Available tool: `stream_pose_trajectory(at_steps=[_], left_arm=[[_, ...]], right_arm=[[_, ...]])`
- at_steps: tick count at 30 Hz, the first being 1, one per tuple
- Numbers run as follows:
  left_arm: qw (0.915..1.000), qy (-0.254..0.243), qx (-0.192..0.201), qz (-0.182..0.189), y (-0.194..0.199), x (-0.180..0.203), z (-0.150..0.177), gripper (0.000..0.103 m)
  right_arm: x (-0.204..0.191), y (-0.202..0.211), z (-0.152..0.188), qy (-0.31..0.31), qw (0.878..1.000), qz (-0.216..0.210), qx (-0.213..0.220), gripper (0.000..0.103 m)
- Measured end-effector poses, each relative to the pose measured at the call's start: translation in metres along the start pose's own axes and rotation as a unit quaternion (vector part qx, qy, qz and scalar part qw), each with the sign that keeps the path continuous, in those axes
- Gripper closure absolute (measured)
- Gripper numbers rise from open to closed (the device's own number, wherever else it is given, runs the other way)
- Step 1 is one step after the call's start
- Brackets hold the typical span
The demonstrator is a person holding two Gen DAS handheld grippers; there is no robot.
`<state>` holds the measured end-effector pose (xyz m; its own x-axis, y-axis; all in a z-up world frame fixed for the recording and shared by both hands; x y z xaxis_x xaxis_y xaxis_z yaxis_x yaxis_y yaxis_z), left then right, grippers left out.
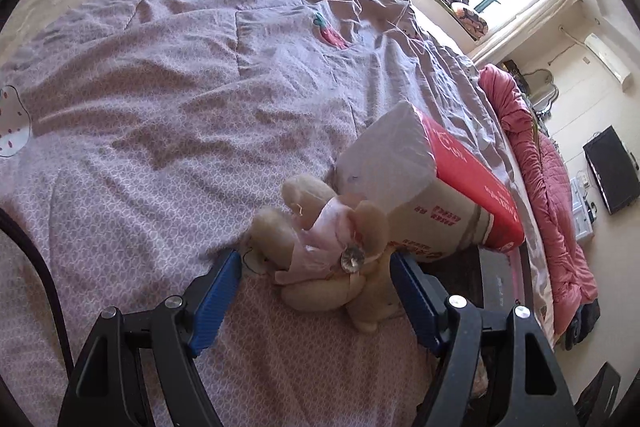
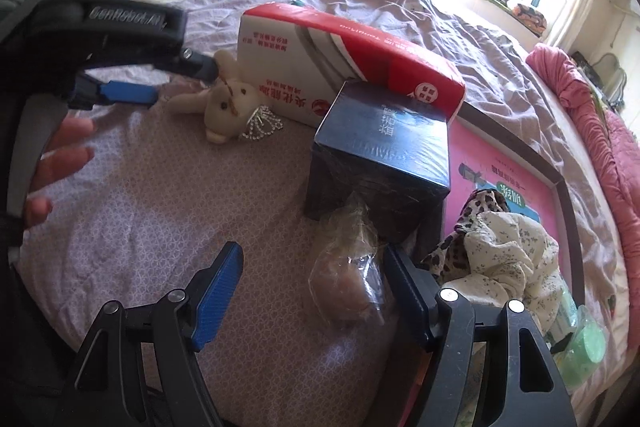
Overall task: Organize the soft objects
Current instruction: 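Grasp the pink-dressed plush bear with the left gripper while the right grasps the clear bag, then carry the plush bear and clear bag over the pink book tray with both grippers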
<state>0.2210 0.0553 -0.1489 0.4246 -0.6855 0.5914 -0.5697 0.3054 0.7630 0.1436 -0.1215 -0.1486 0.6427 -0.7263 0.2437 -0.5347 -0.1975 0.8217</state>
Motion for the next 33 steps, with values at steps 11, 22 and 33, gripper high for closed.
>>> stream_pose_trajectory(at_steps=[11,22,33], left_arm=[[0.9962,-0.058,0.013,-0.063,-0.031,0.014,0.001,0.023],[0.996,-0.06,0.017,-0.064,-0.022,0.009,0.003,0.061],[0.9963,-0.071,0.022,-0.042,0.025,0.004,0.025,0.064]], right_arm=[[0.003,-0.02,0.006,-0.005,1.0,-0.009,-0.025,0.036],[0.015,-0.011,0.003,-0.062,0.997,-0.037,0.007,0.06],[0.011,0.014,-0.007,-0.091,0.992,-0.072,0.055,0.061]])
Point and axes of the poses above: each gripper's, at about its wrist camera, not at the fingertips, and y roughly against the way its jaws point, x to its right, z to its underside, the point moved 10 cm from there along -y, roughly the way its jaws point, and after that the axes turned 13 degrees about y, right-handed, at the moved point
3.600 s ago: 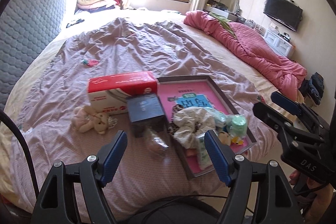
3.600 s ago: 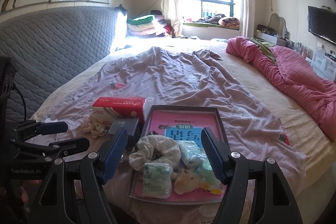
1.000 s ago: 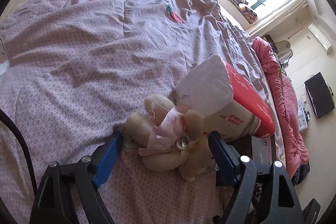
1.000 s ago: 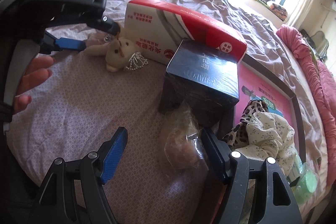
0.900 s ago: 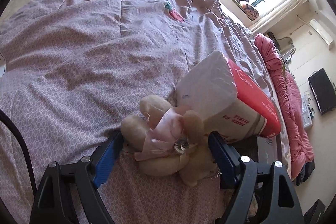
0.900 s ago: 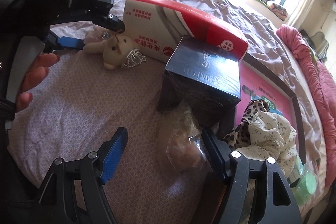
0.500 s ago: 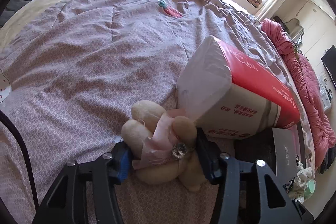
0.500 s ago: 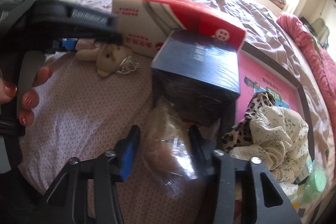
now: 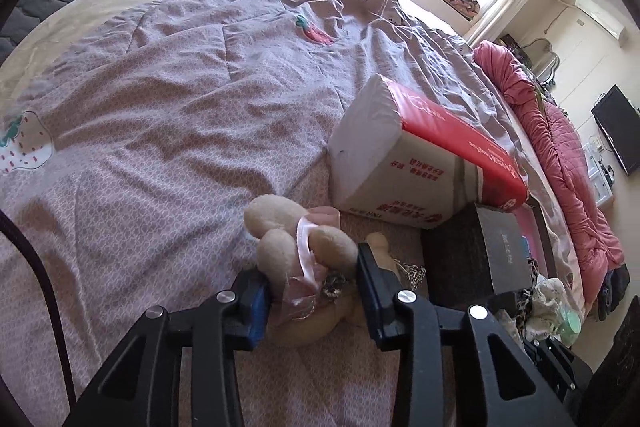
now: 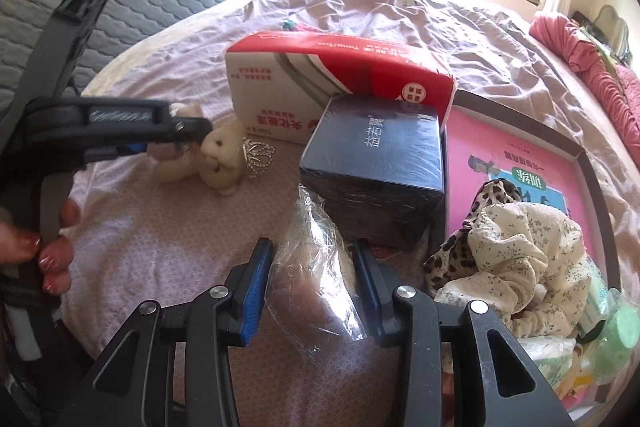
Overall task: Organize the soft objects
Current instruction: 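Carry the plush bear and clear bag over the pink book tray with both grippers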
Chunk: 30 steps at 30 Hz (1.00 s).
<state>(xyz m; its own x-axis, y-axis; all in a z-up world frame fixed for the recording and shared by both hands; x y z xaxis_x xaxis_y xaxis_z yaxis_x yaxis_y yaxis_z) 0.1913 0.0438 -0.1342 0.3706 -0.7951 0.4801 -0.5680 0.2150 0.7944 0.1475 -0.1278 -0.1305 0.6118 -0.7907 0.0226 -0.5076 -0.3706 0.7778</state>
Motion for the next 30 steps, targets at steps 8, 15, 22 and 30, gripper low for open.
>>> stream_pose_trajectory(at_steps=[8,15,22,30], left_arm=[[0.9993,-0.013,0.034,-0.001,0.044,0.009,0.004,0.064],[0.9974,-0.045,0.056,0.011,0.08,0.036,0.022,0.064],[0.9938,-0.088,0.059,0.032,0.104,0.08,0.043,0.064],[0.9858,-0.15,0.046,0.059,0.109,0.145,0.079,0.064]], right_arm=[[0.003,0.028,-0.011,-0.014,0.999,0.002,0.032,0.061],[0.011,0.064,-0.012,-0.031,0.998,0.007,0.063,0.061],[0.042,0.105,-0.013,-0.062,0.993,0.025,0.096,0.061],[0.104,0.156,0.005,-0.111,0.984,0.063,0.124,0.061]])
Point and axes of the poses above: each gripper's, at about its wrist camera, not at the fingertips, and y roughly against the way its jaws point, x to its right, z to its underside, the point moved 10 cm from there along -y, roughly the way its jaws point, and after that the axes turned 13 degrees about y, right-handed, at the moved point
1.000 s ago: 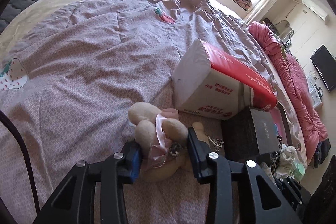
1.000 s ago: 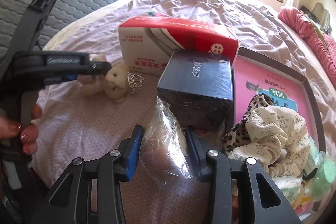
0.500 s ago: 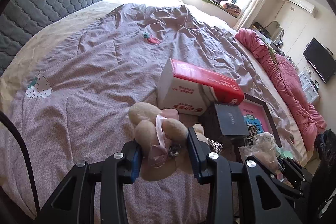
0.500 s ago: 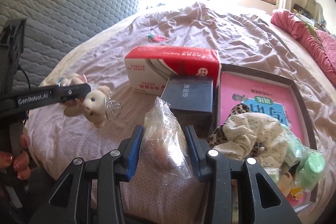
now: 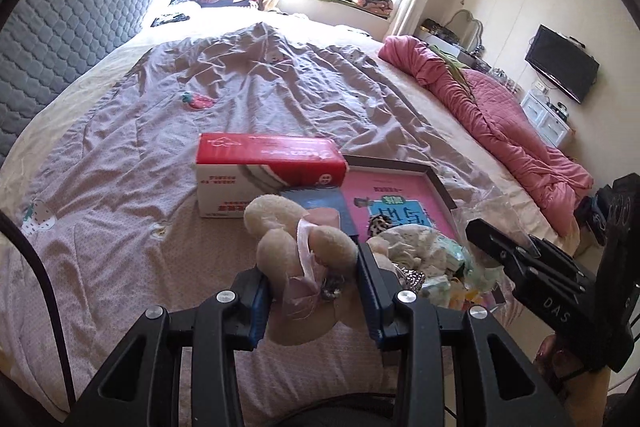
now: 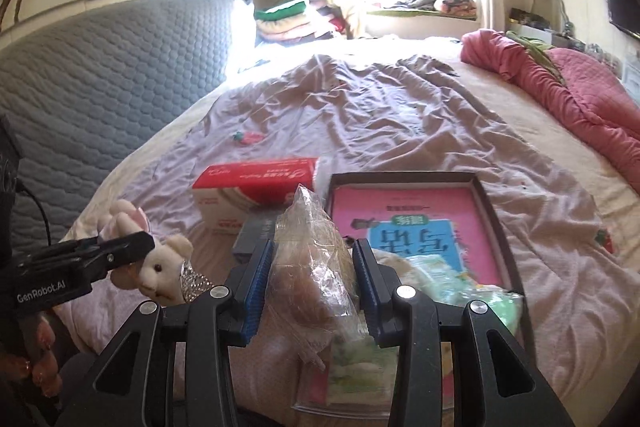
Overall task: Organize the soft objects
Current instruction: 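Carry the plush bear and clear bag over the pink book tray with both grippers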
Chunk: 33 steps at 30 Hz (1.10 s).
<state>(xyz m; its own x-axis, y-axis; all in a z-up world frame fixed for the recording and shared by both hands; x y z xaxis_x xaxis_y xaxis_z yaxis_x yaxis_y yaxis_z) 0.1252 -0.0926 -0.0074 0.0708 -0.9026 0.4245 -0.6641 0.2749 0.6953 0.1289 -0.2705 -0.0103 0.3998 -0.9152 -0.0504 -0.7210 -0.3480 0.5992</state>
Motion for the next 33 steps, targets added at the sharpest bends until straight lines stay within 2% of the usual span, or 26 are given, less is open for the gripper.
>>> stream_pose_trajectory(at_steps=[5,14,20,25,33], left_arm=[[0.9994,-0.031,-0.012,0.012,-0.009,0.035,0.01,0.064],[0.9973,-0.067,-0.027,0.016,-0.035,0.072,0.019,0.064],[0.9945,-0.09,-0.052,0.007,-0.062,0.086,0.029,0.064],[0.9922,-0.105,-0.067,0.008,-0.08,0.094,0.035,0.064],[0.9903,-0.117,-0.076,0.001,-0.101,0.099,0.033,0.063]], right_arm=[[0.041,0.019,0.013,-0.037,0.999,0.019,0.001,0.061],[0.076,0.029,0.041,-0.073,0.997,0.035,-0.008,0.061],[0.078,0.023,0.049,-0.077,0.996,0.028,-0.016,0.061],[0.072,0.013,0.057,-0.082,0.996,0.004,-0.024,0.061],[0.065,-0.008,0.068,-0.085,0.996,-0.017,-0.035,0.061]])
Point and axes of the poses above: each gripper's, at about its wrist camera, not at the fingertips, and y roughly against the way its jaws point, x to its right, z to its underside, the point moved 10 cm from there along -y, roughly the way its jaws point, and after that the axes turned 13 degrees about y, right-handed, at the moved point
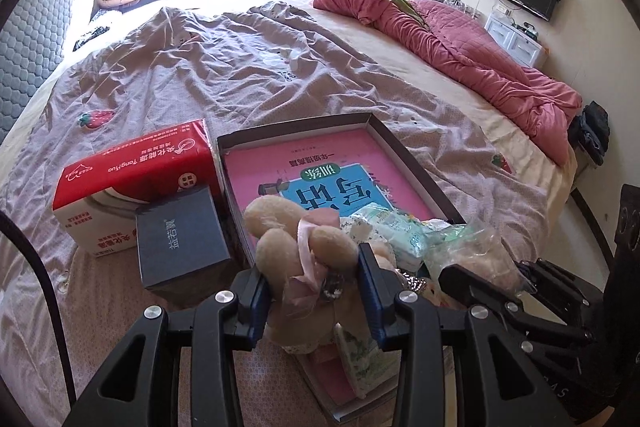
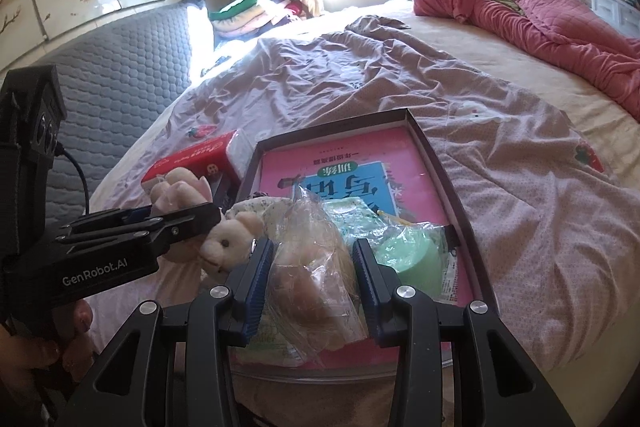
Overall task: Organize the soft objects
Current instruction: 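Carry the plush bear and clear bag over the pink book tray with both grippers, then lower the plush bear onto the tray and open the left gripper while the right releases the bag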
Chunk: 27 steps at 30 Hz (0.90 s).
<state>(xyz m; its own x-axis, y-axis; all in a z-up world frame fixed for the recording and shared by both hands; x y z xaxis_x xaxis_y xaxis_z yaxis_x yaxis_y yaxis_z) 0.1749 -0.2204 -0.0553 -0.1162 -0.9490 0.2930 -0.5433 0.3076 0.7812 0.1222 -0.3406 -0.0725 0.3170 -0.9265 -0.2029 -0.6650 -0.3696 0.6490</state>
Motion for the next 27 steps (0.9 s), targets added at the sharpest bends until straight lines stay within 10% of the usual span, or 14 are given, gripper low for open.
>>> stream_pose_trajectory(at_steps=[27], left_arm=[[0.9998,0.004,-0.022,-0.002,-0.037,0.001,-0.004,0.054]], right_arm=[[0.004,-0.035,0.004,0.03,0.999,0.01,0.007,0.058]])
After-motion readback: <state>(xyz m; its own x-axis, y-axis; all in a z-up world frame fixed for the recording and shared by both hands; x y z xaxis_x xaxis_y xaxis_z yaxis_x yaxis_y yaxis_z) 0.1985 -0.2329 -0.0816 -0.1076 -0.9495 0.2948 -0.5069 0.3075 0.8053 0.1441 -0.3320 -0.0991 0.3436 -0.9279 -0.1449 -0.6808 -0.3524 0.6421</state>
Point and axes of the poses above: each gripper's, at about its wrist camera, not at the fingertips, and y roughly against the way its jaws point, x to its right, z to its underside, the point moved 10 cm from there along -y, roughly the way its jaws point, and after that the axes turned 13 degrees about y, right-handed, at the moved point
